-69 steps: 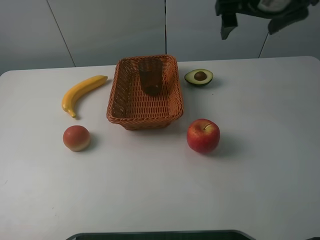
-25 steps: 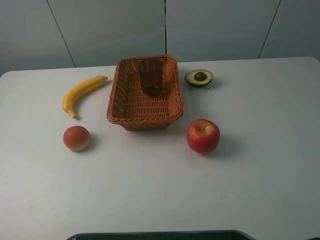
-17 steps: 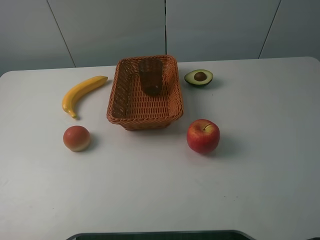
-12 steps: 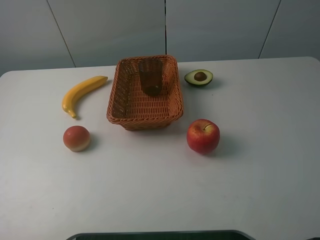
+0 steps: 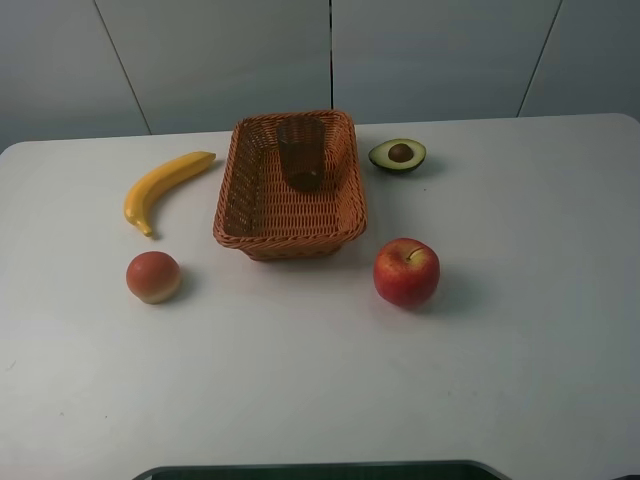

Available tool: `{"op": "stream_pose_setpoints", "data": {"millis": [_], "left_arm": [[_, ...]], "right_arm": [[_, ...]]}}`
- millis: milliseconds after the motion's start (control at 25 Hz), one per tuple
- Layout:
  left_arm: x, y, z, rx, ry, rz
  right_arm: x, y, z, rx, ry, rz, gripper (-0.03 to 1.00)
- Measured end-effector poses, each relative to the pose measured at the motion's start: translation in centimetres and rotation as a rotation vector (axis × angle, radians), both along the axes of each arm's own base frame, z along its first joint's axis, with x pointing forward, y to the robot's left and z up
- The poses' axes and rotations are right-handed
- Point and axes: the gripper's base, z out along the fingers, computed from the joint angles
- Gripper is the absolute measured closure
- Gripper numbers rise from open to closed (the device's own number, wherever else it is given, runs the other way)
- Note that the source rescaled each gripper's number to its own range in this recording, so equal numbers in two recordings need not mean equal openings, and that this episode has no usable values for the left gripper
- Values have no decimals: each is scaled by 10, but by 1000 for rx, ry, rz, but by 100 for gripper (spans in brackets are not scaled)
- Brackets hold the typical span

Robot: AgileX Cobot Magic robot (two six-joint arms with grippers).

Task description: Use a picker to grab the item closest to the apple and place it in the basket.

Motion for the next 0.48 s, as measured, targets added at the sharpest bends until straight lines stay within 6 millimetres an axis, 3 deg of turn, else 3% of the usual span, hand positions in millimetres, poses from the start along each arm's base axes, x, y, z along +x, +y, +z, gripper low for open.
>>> {"op": "stream_pose_setpoints", "data": {"millis": [480], "left_arm": [[0,0,0,0,0,0]], "right_arm": [[0,0,0,-2,0,1,0]]}}
